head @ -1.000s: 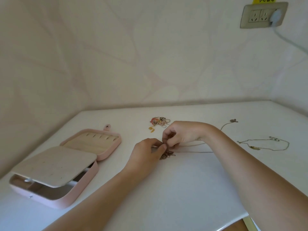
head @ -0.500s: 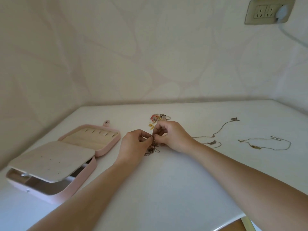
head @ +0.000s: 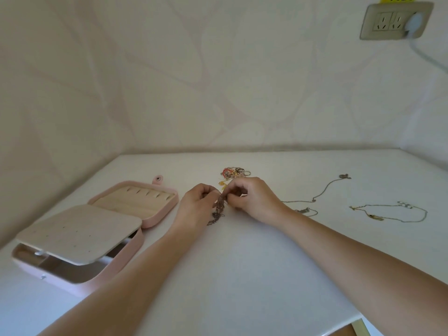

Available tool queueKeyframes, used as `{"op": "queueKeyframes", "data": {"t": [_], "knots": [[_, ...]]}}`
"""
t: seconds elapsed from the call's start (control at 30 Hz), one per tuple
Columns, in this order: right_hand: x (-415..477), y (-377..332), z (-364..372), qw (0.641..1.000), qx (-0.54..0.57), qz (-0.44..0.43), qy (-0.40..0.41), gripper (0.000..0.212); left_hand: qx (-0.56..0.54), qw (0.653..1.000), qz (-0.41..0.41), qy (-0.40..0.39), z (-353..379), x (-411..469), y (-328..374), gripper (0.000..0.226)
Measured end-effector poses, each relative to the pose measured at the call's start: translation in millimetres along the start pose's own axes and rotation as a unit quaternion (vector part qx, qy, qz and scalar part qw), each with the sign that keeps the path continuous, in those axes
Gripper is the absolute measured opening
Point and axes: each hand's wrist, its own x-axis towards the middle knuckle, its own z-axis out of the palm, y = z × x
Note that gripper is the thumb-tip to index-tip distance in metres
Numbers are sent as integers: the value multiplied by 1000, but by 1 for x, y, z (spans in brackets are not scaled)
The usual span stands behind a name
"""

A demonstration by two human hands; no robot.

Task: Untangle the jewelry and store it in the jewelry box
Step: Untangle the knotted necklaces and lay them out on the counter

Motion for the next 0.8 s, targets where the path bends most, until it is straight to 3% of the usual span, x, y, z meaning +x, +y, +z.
{"op": "queueKeyframes", "data": {"t": [0.23, 0.4, 0.5, 0.57, 0.63, 0.8], "knots": [[6, -2, -6, 970, 198, 135, -43, 12, 34, 998, 3, -54, -1, 4, -5, 29], [5, -4, -9, 957, 244, 124, -95, 7, -13, 998, 24, -61, -2, 2, -5, 27], [5, -2, -10, 959, 237, 108, -113, 26, -99, 995, -8, -34, -5, 5, -7, 28], [5, -2, -8, 962, 227, 111, -107, 17, -188, 981, -27, -35, -5, 5, -6, 27], [6, -2, -7, 962, 230, 116, -97, 22, -263, 962, -45, -63, -4, 3, -2, 25], [4, -6, -8, 950, 294, 74, -71, 9, -283, 953, -76, -76, -3, 4, -2, 28]]}}
